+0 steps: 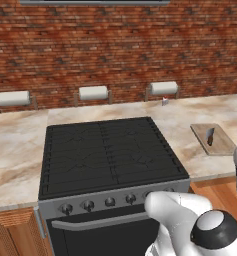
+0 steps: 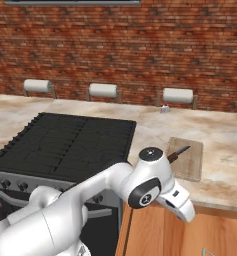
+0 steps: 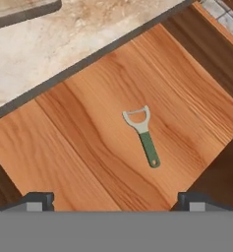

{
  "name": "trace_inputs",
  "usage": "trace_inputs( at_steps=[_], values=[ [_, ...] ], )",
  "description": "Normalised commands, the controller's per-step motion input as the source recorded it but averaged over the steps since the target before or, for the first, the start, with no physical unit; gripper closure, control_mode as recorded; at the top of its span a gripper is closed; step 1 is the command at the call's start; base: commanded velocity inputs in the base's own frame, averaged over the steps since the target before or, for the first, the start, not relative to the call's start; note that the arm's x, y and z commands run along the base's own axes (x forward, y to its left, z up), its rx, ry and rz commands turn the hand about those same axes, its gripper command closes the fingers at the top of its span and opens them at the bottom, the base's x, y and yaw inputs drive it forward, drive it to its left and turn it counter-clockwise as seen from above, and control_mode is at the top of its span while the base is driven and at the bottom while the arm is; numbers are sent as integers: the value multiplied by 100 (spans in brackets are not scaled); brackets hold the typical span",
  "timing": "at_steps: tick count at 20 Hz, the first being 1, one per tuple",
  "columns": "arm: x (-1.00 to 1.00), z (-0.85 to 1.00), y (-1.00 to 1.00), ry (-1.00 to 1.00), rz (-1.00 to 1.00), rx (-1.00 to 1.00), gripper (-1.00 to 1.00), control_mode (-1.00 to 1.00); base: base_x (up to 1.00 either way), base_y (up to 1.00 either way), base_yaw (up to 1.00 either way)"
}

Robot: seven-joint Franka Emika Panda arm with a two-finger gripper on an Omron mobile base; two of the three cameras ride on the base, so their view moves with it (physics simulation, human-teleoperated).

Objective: Open the drawer on the right and place the cutting tools on the cutting board.

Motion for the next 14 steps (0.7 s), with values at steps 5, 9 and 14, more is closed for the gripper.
trace_inputs(
  at_steps=[5,9,14],
  values=[
    [-4,-26,0,0,0,-1,-100,-100,0,0,0],
    [-12,-22,-1,0,0,0,-100,-100,0,0,0],
    [-13,-25,-2,1,0,0,-100,-100,0,0,0]
  ],
)
